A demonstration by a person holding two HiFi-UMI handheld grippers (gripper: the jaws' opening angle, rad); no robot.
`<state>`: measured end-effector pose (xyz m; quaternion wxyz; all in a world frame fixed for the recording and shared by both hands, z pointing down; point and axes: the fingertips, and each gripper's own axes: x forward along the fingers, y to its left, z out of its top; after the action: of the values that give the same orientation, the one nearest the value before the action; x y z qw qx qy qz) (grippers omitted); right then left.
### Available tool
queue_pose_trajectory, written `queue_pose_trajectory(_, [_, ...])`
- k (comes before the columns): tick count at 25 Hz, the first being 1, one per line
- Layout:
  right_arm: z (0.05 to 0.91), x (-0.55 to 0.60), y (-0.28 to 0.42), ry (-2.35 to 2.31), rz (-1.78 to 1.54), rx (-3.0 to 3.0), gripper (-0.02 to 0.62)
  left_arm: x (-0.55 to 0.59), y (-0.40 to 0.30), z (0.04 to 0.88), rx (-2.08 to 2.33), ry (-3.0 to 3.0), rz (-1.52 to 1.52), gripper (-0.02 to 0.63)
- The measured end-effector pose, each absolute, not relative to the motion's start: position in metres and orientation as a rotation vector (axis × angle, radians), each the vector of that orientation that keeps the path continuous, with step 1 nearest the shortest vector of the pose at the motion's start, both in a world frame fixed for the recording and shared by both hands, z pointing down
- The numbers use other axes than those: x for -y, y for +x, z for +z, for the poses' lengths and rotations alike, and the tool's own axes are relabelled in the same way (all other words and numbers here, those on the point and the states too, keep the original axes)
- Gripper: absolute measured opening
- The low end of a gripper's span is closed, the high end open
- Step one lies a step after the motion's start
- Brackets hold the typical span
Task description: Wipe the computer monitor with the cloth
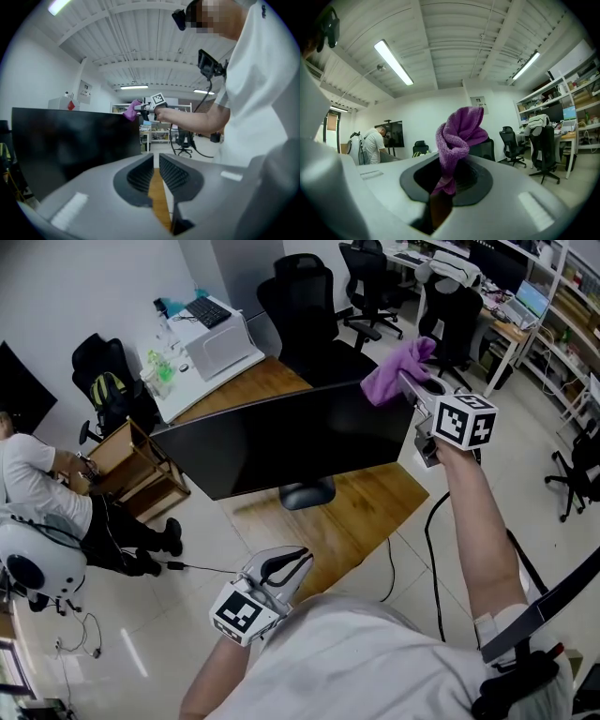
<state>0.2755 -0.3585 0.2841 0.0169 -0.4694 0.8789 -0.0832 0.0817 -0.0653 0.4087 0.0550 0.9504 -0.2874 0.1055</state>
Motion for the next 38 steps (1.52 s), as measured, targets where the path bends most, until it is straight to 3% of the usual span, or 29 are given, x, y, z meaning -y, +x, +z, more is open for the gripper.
queue_pose_trajectory(14, [0.304,0.358,0.329,-1.53,-0.312,-2.617,0.048,0.07,0.095,0.418,0.868,2.899,0.339,0.057])
queue_pose_trajectory(38, [0.383,0.345,0.358,-1.609,-0.435,-2.482,0.048,0.065,0.095,0.424,0.893,2.864,0.393,0.057])
